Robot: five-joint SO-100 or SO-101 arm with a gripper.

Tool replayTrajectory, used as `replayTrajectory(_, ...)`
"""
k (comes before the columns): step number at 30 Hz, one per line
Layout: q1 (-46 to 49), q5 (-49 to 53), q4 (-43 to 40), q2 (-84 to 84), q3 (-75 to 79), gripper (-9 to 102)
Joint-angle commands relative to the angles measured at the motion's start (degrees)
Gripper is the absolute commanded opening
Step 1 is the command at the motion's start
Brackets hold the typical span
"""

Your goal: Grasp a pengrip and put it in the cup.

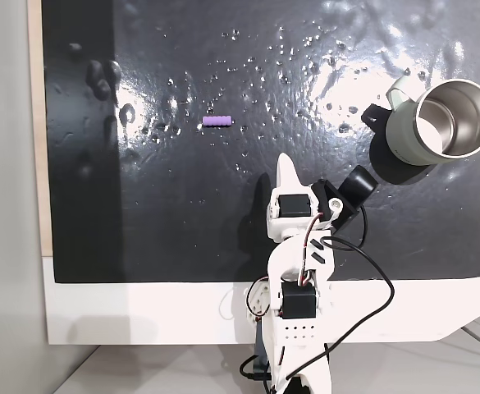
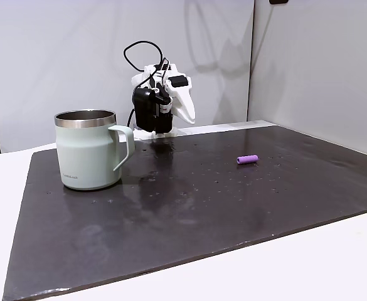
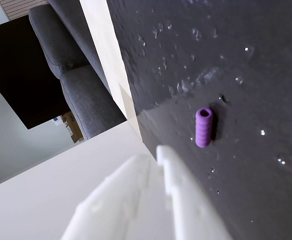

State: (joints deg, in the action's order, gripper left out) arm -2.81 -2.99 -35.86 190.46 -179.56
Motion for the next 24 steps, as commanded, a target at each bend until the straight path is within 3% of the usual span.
replayTrajectory(1, -0.7, 0.3, -0.4, 0.8, -3.2, 0)
replayTrajectory(14, -0.7, -0.3, -0.5, 0.8, -3.0, 0)
replayTrajectory(24, -7.4, -0.7, -11.4, -5.8, 16.9, 0)
